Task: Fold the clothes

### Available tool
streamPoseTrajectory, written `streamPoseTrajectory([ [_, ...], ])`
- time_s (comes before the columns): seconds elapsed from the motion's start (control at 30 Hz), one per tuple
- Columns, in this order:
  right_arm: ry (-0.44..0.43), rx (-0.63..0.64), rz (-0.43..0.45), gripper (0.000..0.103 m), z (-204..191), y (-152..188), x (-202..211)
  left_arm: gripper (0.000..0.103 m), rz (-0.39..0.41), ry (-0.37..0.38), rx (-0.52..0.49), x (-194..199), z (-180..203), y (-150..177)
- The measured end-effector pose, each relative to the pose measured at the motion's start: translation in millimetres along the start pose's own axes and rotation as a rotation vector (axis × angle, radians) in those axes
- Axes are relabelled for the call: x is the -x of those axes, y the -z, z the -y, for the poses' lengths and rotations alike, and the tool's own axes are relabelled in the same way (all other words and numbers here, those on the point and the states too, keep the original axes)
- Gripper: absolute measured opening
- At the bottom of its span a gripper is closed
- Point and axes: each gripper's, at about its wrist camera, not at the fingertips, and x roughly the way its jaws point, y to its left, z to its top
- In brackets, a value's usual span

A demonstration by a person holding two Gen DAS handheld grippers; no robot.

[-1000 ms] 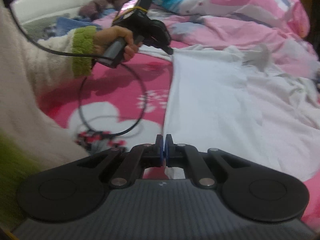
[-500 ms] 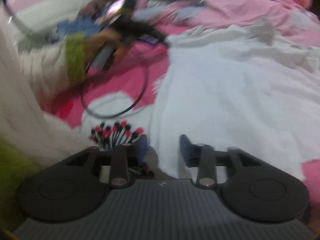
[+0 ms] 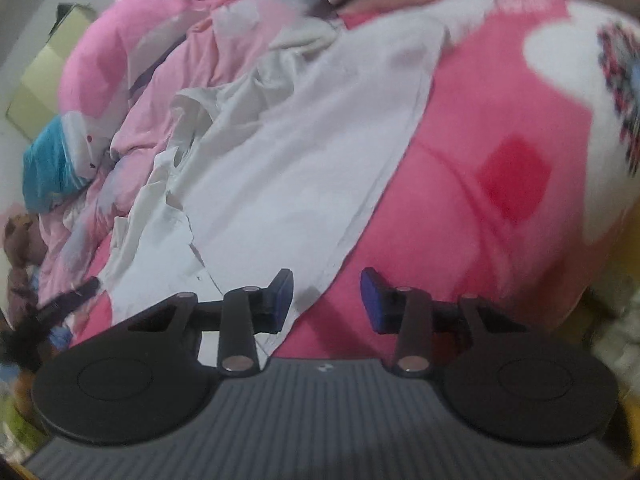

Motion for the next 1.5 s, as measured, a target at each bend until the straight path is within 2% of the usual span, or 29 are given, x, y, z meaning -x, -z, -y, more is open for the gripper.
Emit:
streamPoseTrajectory([
  [0.03,-0.007,0.000,0.005,0.033,-1.0,1.1,-1.0,0.047,-0.011,0.017,-0.012,-6.2,8.0,2.6],
  [0.07,-0.013,-0.001,0.008,0.021,-1.9,3.0,-1.6,0.047,-0.023,0.026,-0.020,-12.1,14.0,5.4],
  [0.13,-0.026,-0.010,0.004,0.005,-0.7,6.8,-4.8,0.047,-0.048,0.032,-0.023,-23.0,22.1,10.5],
  [0.17,-0.029,-0.011,0.006,0.001,0.1,8.0,-3.2,0.046,-0.058,0.032,-0.021,-26.9,23.0,12.0],
  [0.23,-0.031,-0.011,0.014,0.000,1.5,10.7,3.6,0.046,-0.067,0.033,-0.013,-28.6,22.8,13.7],
  [0.47,0.001,-0.051,0.008,0.000,18.2,23.8,27.0,0.046,-0.074,0.024,-0.002,-25.9,19.0,16.6],
  [0.7,-0.019,-0.083,0.045,0.002,27.9,22.6,41.4,0.046,-0.088,0.020,0.019,-26.4,12.7,15.0],
  [0.8,-0.054,-0.034,0.042,0.004,15.3,19.2,43.3,0.046,-0.083,0.034,0.011,-19.1,15.6,15.3],
  [0.83,-0.058,-0.008,0.032,0.008,9.4,20.2,42.1,0.046,-0.082,0.041,0.006,-15.9,17.1,15.9],
  [0.9,-0.068,0.044,0.013,0.019,-2.3,22.1,39.7,0.046,-0.086,0.055,-0.010,-10.6,20.7,18.5],
  [0.93,-0.073,0.070,0.003,0.027,-8.2,23.1,38.5,0.047,-0.088,0.062,-0.020,-8.1,22.7,20.0],
  [0.97,-0.078,0.096,-0.006,0.030,-14.1,24.1,37.4,0.047,-0.091,0.069,-0.029,-5.6,24.6,21.5],
  [1.13,-0.072,0.228,-0.030,0.030,-38.3,25.8,31.5,0.047,-0.100,0.103,-0.080,1.7,37.2,26.2],
  [1.2,-0.079,0.238,-0.030,0.030,-43.1,23.3,31.4,0.047,-0.106,0.113,-0.094,4.4,41.5,27.1],
  [1.37,-0.131,0.260,-0.037,0.030,-54.1,28.9,40.6,0.048,-0.154,0.106,-0.072,15.6,40.1,29.9],
  [1.5,-0.148,0.256,-0.048,0.030,-57.1,44.8,51.6,0.049,-0.263,0.161,0.067,33.4,20.9,42.8],
])
